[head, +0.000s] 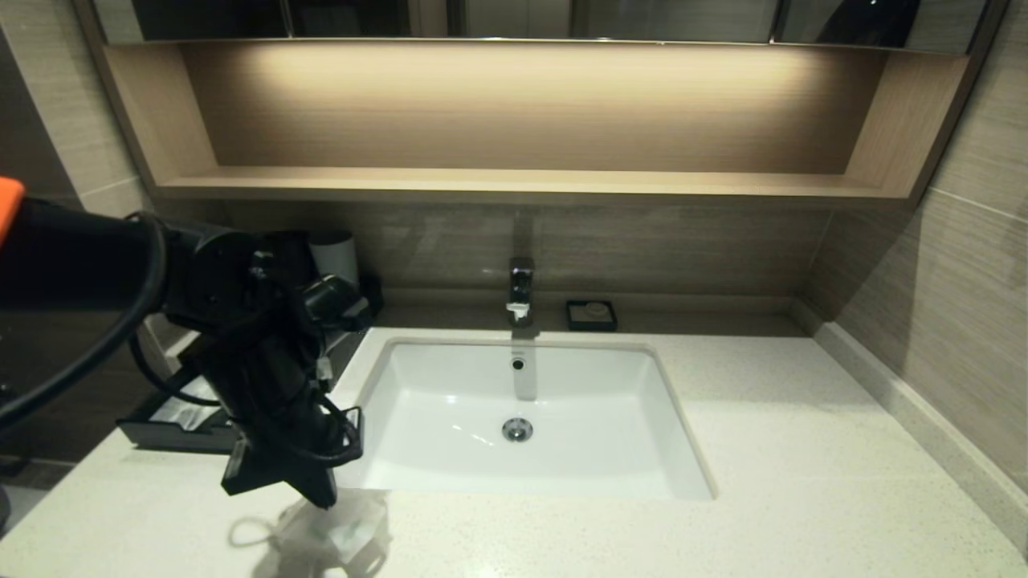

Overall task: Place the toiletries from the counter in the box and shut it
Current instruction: Place the bathroom toiletry into the drawer

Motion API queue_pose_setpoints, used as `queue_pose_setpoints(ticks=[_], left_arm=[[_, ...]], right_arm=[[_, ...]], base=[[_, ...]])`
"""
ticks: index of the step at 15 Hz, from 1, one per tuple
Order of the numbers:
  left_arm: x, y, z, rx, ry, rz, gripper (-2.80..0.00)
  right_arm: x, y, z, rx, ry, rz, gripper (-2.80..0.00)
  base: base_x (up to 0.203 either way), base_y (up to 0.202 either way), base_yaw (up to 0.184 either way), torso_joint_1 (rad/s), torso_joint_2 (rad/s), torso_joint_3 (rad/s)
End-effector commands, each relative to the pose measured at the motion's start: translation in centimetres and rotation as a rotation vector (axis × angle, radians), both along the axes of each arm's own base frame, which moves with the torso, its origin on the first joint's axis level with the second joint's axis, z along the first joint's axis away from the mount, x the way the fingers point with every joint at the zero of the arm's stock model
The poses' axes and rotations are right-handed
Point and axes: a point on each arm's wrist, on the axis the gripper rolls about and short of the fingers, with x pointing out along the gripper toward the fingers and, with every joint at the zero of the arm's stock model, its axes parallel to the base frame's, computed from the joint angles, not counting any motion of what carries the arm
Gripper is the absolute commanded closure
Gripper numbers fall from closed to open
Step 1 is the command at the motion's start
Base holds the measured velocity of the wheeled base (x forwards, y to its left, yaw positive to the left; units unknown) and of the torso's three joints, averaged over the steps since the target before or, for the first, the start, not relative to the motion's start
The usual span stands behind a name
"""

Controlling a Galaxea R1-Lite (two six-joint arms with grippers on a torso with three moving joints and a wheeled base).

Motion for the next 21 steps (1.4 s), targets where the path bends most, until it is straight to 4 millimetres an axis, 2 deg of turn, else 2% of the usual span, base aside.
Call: queue_pose_setpoints(ticks=[1, 9, 13, 21], left_arm=[[0.3, 1.7, 0.1, 0.000, 0.001, 0.034, 0.00], [1.1, 6.5, 0.5, 0.004, -0.026, 0.090, 0.00], [1.5, 8.8, 1.4, 0.005, -0.073, 0.108, 0.00], [4.0, 13.7, 3.4, 0.016, -0.196, 0.195, 0.00]], right_arm=[[0.0, 0.0, 0.0, 0.000, 0.002, 0.000, 0.00], [0.0, 0.0, 0.0, 0.000, 0.001, 0.000, 0.00], [0.0, 0.0, 0.0, 0.000, 0.002, 0.000, 0.00], [0.0, 0.0, 0.0, 0.000, 0.001, 0.000, 0.00]], base=[[0.000, 0.000, 0.000, 0.000, 0.00, 0.000], [0.000, 0.000, 0.000, 0.000, 0.00, 0.000], [0.000, 0.000, 0.000, 0.000, 0.00, 0.000], [0.000, 0.000, 0.000, 0.000, 0.00, 0.000]])
